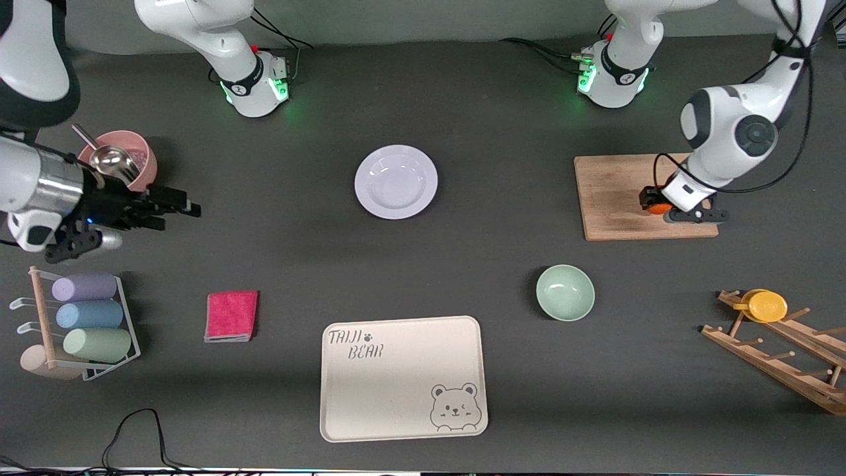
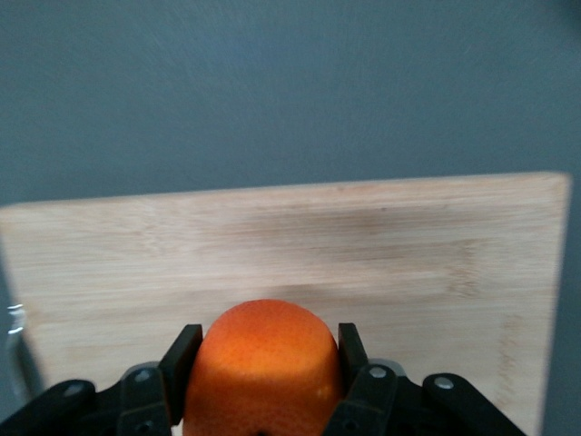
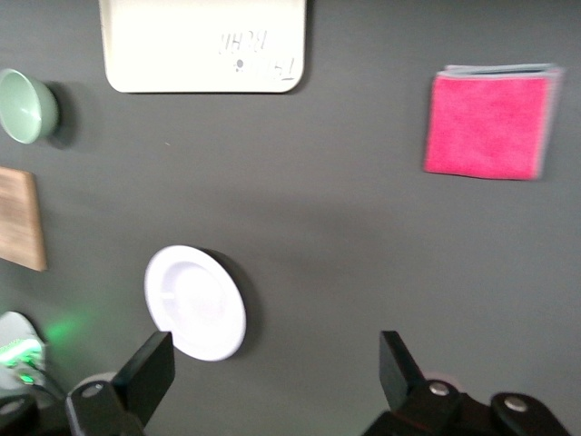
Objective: Place orange and plate with both arms
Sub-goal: 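Lift the orange with the left gripper while the right gripper moves out, then lower the orange onto the plate with the left gripper while the right gripper advances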
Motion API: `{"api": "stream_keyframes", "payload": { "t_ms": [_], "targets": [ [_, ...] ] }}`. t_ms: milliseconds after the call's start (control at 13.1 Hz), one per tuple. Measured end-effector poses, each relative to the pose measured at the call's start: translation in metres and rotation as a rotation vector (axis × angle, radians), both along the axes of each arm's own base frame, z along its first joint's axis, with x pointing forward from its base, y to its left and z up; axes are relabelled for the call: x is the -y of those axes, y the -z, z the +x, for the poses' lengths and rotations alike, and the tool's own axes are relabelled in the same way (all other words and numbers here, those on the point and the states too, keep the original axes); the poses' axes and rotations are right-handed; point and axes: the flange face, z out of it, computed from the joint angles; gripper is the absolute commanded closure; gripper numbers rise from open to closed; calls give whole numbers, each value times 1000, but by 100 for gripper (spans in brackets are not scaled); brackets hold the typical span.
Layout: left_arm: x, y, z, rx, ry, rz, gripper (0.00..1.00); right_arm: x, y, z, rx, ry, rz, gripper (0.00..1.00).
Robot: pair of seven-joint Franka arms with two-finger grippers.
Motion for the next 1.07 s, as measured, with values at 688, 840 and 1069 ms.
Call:
{"api": "stream_keyframes", "payload": {
  "t_ms": [688, 840, 1069],
  "targets": [
    [71, -252, 41, -32, -44, 52, 47, -12, 86, 49, -20, 122, 152, 0],
    [157, -257, 32, -14, -69, 66, 47, -11, 87, 49, -21, 127, 157, 0],
    [297, -249, -6, 47, -131, 70, 48, -9, 94, 46, -30, 136, 211, 0]
  ]
}}
